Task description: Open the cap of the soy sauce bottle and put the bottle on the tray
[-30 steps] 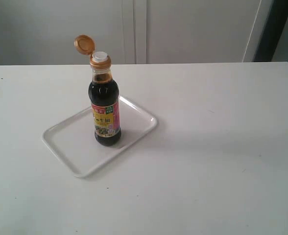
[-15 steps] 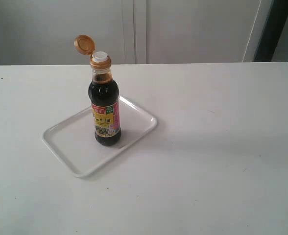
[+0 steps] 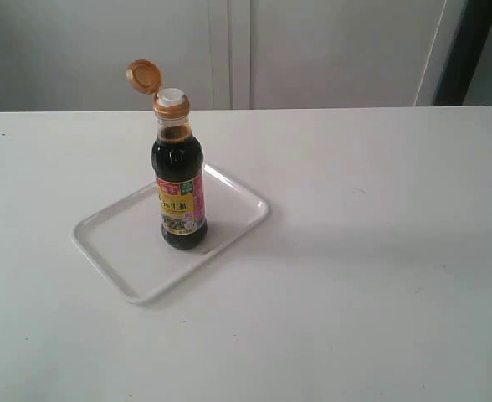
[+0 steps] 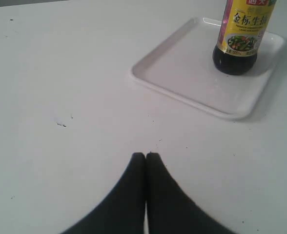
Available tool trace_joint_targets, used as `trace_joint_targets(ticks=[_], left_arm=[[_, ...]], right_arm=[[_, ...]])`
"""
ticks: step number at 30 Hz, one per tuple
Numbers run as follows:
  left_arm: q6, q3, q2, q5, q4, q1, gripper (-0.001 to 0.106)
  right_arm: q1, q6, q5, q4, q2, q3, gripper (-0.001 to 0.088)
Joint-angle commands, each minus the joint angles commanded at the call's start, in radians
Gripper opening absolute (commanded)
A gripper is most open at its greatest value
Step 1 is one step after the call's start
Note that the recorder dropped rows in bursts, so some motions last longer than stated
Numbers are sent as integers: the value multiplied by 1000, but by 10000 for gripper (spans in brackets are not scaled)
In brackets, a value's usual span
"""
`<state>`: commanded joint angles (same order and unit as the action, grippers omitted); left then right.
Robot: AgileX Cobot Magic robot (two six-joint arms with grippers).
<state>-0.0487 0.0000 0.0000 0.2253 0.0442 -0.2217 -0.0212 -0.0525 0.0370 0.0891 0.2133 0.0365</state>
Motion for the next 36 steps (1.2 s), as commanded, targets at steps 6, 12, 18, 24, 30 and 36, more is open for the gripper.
trace_joint_targets(ticks=[6,12,18,24,30,36], left_arm=[[0,0,0,0,0,0,0],[0,0,0,0,0,0,0],[0,0,0,0,0,0,0],[0,0,0,0,0,0,0],[0,0,0,0,0,0,0],[0,0,0,0,0,0,0]], right_arm=[[0,32,-48,-2,-87,-36,0],[0,32,-149,-27,-139,-36,0],[0,32,-236,-47,-213,-36,0],[0,32,-339,-47,-213,-36,0],[0,32,-369,-47,-213,-36,0],[0,32,-372,-47,-213,-36,0]])
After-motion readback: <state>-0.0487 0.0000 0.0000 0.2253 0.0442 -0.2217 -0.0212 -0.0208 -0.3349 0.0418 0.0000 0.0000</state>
